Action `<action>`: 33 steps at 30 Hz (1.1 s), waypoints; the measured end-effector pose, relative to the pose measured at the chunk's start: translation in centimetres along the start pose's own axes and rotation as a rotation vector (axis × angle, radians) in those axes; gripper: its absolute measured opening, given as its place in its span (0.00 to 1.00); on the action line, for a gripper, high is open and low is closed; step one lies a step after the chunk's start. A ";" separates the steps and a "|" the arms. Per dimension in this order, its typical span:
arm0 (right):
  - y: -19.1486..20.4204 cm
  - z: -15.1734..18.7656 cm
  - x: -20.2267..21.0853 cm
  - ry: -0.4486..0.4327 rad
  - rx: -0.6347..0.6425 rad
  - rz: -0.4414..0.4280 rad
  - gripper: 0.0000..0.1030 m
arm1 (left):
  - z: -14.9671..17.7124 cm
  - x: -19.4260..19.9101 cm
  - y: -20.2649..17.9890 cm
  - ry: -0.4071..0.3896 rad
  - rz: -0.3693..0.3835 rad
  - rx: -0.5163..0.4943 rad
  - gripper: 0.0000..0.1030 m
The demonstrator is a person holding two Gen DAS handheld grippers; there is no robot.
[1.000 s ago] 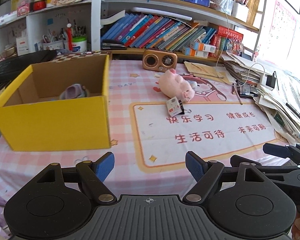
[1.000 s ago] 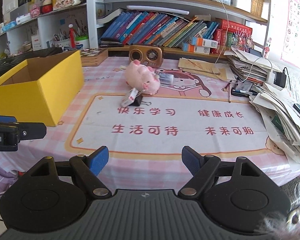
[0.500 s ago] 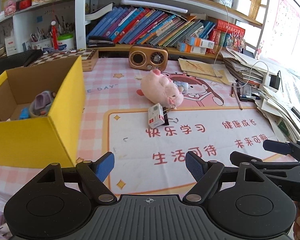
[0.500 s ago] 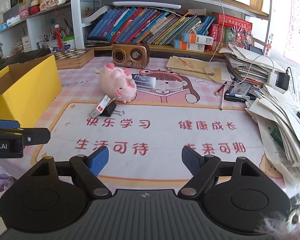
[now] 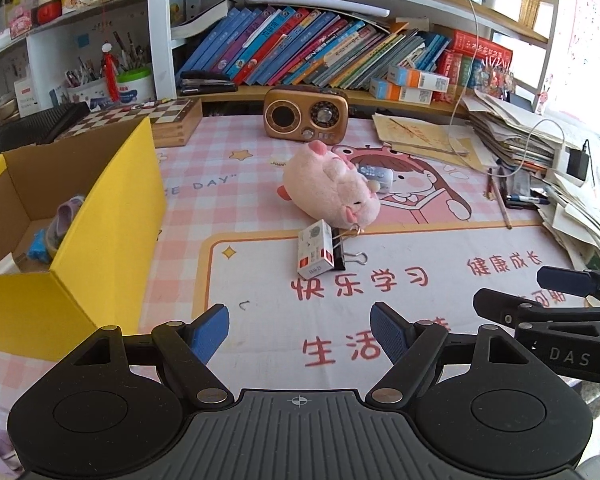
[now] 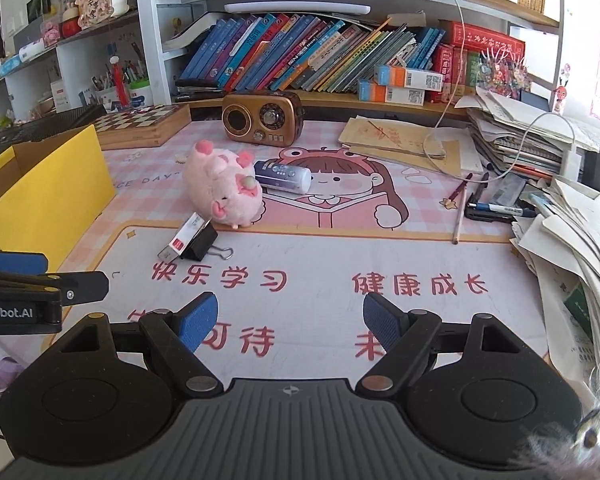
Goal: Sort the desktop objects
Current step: 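Move both tools toward the white staple box and black binder clip, then close the right gripper on the black binder clip while the left gripper grasps the white staple box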
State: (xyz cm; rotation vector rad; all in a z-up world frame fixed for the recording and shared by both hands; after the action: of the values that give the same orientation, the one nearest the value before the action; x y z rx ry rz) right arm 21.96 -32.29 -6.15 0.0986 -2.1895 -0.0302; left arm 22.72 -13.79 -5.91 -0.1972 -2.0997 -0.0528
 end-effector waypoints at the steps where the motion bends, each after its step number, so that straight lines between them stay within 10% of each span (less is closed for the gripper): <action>1: -0.1 -0.2 -0.2 0.000 -0.001 -0.004 0.76 | -0.2 -0.2 -0.1 0.000 -0.004 0.000 0.77; 33: 2.3 -9.2 -10.9 0.161 -0.095 -0.438 0.27 | -3.6 -4.0 0.4 0.051 -0.107 -0.034 0.77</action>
State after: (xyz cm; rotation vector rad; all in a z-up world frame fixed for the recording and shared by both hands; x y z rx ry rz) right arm 35.63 -28.92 -9.51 0.5070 -1.9655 -0.3598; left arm 27.87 -14.31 -7.51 -0.1025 -2.0580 -0.1559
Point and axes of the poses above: each gripper's, at about its wrist camera, not at the fingertips, and x roughly against the way its jaws point, y to its left, z to its underside, the point moved 3 cm from there along -x, roughly the way its jaws point, and after that the axes turned 15 degrees about y, right-handed, at the moved point
